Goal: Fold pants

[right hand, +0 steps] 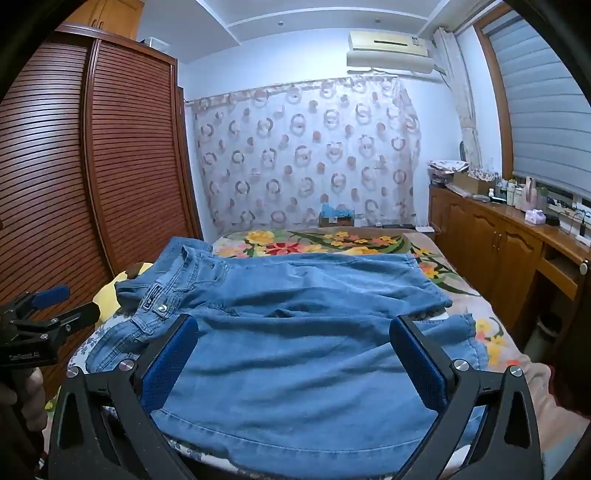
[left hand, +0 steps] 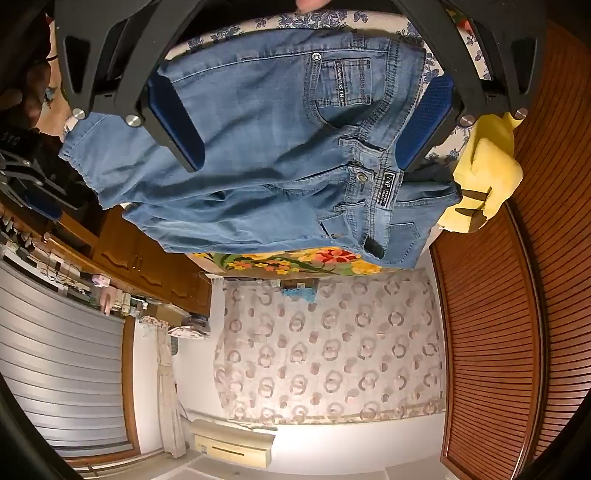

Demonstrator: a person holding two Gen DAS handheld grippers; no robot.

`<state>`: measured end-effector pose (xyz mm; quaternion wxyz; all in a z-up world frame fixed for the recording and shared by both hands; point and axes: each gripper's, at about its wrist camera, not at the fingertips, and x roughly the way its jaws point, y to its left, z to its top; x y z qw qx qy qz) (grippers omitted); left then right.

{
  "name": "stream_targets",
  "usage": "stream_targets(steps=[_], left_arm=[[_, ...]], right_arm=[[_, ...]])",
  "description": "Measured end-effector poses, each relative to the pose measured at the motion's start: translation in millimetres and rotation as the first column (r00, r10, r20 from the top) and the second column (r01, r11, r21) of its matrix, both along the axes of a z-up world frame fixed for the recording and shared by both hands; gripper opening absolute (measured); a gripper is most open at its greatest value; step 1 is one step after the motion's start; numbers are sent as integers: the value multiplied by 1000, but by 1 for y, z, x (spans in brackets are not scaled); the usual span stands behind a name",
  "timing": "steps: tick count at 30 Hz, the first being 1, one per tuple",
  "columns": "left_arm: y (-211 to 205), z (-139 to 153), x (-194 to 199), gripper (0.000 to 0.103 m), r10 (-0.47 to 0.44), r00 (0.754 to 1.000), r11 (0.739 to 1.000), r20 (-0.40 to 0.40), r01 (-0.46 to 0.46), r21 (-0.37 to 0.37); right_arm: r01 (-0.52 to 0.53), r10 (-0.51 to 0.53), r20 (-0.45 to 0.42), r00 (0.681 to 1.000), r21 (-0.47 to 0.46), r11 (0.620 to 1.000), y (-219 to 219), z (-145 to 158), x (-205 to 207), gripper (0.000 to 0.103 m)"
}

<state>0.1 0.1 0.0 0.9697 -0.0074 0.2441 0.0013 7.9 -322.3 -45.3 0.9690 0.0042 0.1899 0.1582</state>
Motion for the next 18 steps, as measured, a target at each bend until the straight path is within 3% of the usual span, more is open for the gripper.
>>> stream_targets(steps=[18], left_arm=[[1, 6, -5, 103, 2, 1000, 1000, 13, -2, 3]], right_arm=[[6, -6, 11, 1000, 7, 1000, 1, -1, -3, 103]])
